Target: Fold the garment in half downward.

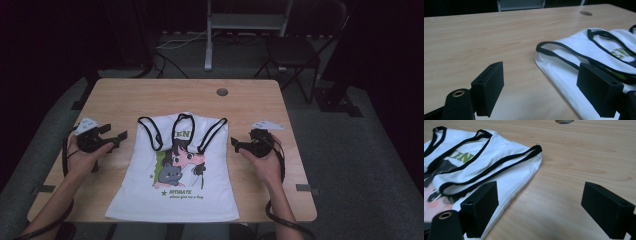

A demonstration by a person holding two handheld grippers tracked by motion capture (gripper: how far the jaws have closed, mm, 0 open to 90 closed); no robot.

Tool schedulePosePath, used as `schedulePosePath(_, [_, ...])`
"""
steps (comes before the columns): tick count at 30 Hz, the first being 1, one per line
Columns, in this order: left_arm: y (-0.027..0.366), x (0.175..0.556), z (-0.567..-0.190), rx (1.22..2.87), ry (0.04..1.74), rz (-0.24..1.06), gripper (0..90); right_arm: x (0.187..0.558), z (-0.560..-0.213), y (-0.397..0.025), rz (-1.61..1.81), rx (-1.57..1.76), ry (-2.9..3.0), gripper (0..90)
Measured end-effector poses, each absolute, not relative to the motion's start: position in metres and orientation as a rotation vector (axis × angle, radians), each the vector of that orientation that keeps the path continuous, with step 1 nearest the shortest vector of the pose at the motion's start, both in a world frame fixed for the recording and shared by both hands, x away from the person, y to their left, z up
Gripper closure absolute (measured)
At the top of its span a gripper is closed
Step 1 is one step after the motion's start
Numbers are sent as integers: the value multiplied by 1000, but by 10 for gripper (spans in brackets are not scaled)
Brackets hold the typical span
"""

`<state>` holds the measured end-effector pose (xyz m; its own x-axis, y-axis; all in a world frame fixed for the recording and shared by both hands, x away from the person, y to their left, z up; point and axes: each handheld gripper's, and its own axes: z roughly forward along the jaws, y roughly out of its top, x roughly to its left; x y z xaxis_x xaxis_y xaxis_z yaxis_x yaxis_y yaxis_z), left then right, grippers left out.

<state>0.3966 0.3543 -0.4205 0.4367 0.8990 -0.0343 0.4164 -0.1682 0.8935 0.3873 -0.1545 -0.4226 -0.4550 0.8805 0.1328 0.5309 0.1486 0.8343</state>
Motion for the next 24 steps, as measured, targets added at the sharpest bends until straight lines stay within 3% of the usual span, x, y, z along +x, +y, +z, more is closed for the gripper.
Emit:
schedulePosePath(14, [330, 446, -420, 1823, 1185, 536, 214, 440, -416, -132, 1194, 1378, 2093, 148])
schedulePosePath(24, [309, 474, -418, 1898, 1190, 528, 214, 470, -410, -116, 1116, 1363, 2165, 193])
